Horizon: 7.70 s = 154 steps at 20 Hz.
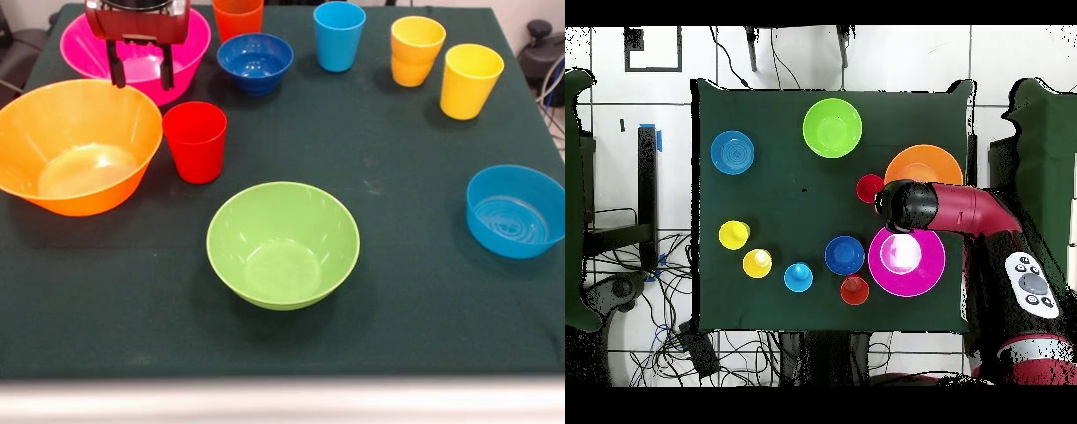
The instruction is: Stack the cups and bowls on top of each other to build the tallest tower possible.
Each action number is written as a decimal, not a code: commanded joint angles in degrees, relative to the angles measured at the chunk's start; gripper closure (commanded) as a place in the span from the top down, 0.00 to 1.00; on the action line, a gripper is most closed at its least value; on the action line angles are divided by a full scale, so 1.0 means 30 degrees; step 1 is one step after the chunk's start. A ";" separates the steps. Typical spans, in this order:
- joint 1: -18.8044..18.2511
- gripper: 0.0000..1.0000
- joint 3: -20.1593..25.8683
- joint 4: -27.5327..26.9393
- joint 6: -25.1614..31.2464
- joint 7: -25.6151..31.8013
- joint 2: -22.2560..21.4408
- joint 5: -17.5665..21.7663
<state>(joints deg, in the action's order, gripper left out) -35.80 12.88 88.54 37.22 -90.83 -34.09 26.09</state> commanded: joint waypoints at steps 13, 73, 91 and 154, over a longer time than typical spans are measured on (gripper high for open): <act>-0.0199 1.00 0.0765 0.1007 0.0057 0.0500 0.0176 0.0405; 0.2032 0.00 0.0230 0.0117 -0.2974 -0.0919 0.2349 0.0247; 0.2099 0.00 0.0209 -0.0101 -0.2521 -0.0844 0.2108 0.0133; 0.3279 1.00 0.0474 -0.0520 -0.0682 -0.0851 0.0444 -0.0919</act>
<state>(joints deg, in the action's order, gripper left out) -27.22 10.73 89.78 31.39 -93.02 -35.43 23.75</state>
